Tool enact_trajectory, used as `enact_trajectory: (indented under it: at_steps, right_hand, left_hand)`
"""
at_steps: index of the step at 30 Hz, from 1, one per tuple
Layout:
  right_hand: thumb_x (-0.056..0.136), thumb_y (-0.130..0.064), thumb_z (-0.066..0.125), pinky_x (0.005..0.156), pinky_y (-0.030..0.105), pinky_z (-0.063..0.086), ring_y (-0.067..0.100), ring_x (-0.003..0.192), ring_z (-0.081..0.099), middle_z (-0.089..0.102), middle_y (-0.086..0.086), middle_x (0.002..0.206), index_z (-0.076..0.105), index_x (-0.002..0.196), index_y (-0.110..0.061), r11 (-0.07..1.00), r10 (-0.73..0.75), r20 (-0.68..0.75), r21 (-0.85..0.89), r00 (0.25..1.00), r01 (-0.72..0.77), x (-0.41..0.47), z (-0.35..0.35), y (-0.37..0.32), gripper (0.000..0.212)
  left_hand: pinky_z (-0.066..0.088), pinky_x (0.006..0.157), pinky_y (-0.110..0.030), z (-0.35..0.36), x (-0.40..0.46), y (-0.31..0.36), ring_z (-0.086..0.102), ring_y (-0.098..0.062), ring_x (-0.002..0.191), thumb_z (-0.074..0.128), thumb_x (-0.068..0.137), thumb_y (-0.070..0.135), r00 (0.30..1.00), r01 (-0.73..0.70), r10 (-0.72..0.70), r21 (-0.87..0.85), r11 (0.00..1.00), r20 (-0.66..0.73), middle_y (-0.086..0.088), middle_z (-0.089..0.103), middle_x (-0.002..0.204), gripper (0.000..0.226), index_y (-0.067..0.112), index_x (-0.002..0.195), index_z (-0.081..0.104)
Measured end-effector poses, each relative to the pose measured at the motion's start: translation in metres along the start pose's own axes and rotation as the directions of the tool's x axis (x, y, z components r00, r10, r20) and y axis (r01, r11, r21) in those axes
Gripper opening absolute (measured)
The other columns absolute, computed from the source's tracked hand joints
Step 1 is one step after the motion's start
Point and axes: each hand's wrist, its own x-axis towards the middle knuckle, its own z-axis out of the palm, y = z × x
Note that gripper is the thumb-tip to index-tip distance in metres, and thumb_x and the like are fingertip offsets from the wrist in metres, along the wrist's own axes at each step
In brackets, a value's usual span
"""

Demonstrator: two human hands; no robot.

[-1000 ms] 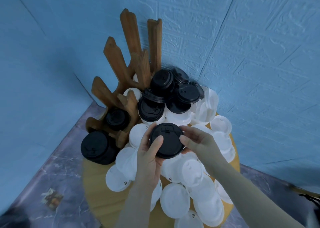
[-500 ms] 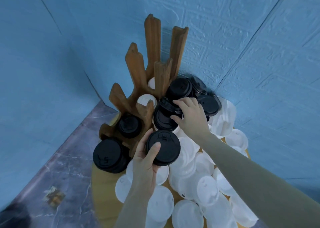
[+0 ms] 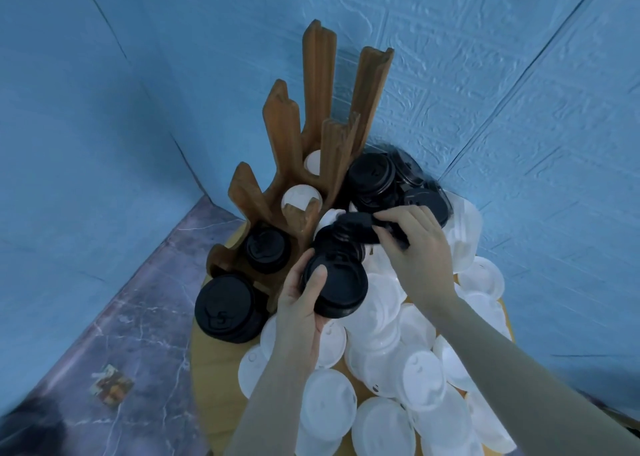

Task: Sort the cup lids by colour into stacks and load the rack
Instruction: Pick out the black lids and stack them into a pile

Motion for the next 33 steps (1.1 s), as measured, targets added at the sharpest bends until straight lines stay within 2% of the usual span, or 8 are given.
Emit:
enact_trajectory:
  at_steps: [10,13,17,19,22,25,29,33]
  right_hand:
    - [0.087,-0.006,0.070,0.090,0.028,0.040,0.020,0.109,0.057,0.064,0.002,0.116,0.061,0.109,-0.019,0.920,-0.390,0.140,0.022,0.910,0.391,-0.071,-0.018,-0.011,0.028]
    - [0.091,-0.014,0.067,0.093,0.032,0.042,0.018,0.116,0.057,0.065,0.000,0.119,0.062,0.111,-0.020,0.924,-0.382,0.193,0.095,0.904,0.370,-0.079,-0.024,-0.015,0.021]
    - [0.096,-0.032,0.059,0.098,0.023,0.042,0.009,0.119,0.054,0.061,-0.010,0.124,0.061,0.121,-0.024,0.927,0.136,0.221,0.315,0.966,-0.202,-0.078,-0.038,-0.029,0.027]
    - [0.093,-0.040,0.059,0.091,0.015,0.046,0.003,0.114,0.056,0.060,-0.013,0.124,0.057,0.126,-0.029,0.680,0.432,0.438,0.416,0.788,-0.604,-0.075,-0.042,-0.037,0.035]
    - [0.087,-0.030,0.062,0.077,0.026,0.056,0.020,0.098,0.069,0.070,0.003,0.112,0.059,0.127,-0.019,0.309,0.443,0.712,0.450,0.545,-0.838,-0.077,-0.039,-0.036,0.041]
    - [0.092,-0.018,0.065,0.070,0.027,0.056,0.026,0.088,0.071,0.072,0.012,0.104,0.061,0.125,-0.013,0.337,0.426,0.725,0.428,0.542,-0.838,-0.083,-0.035,-0.038,0.034]
    - [0.091,-0.020,0.062,0.079,0.036,0.059,0.026,0.092,0.070,0.071,0.011,0.108,0.058,0.129,-0.014,0.405,0.319,0.812,0.350,0.489,-0.845,-0.089,-0.027,-0.040,0.039]
    - [0.092,-0.026,0.065,0.084,0.023,0.049,0.005,0.092,0.062,0.065,-0.008,0.112,0.061,0.126,-0.024,0.747,0.273,0.761,0.218,0.589,-0.628,-0.075,-0.009,-0.041,0.034]
  left_hand:
    - [0.058,0.088,-0.039,0.020,-0.004,-0.005,0.062,-0.032,0.120,0.060,0.091,0.045,0.998,0.058,-0.056,-0.060,0.997,0.033,-0.022,0.060,0.136,0.062,0.010,0.141,0.050]
    - [0.060,0.083,-0.037,0.020,-0.010,-0.008,0.064,-0.031,0.114,0.070,0.087,0.033,0.996,0.065,-0.061,-0.057,0.996,0.064,-0.021,0.061,0.134,0.061,0.011,0.140,0.051]
    - [0.060,0.080,-0.035,0.011,-0.019,-0.012,0.068,-0.027,0.112,0.066,0.082,0.013,0.994,0.039,-0.036,-0.035,0.999,0.100,-0.015,0.063,0.133,0.054,0.014,0.136,0.056]
    - [0.060,0.081,-0.035,0.003,-0.025,-0.014,0.066,-0.028,0.115,0.072,0.085,0.009,0.994,0.030,-0.029,-0.012,0.999,0.110,-0.013,0.064,0.131,0.052,0.016,0.134,0.058]
    - [0.060,0.085,-0.044,-0.012,-0.035,-0.020,0.066,-0.030,0.116,0.068,0.081,0.013,0.991,0.029,-0.033,0.028,0.999,0.127,-0.009,0.067,0.128,0.053,0.020,0.132,0.059]
    - [0.055,0.094,-0.054,-0.029,-0.045,-0.022,0.063,-0.032,0.120,0.064,0.083,0.013,0.987,0.038,-0.046,0.050,0.998,0.157,-0.009,0.065,0.131,0.053,0.022,0.135,0.057]
    - [0.059,0.087,-0.045,-0.055,-0.056,-0.022,0.063,-0.031,0.120,0.067,0.080,0.013,0.992,0.038,-0.050,0.105,0.994,0.117,-0.008,0.066,0.131,0.052,0.026,0.130,0.063]
    - [0.059,0.087,-0.049,-0.069,-0.061,-0.024,0.063,-0.033,0.121,0.066,0.081,0.011,0.999,0.012,-0.014,0.027,1.000,0.049,-0.006,0.066,0.130,0.052,0.023,0.130,0.062]
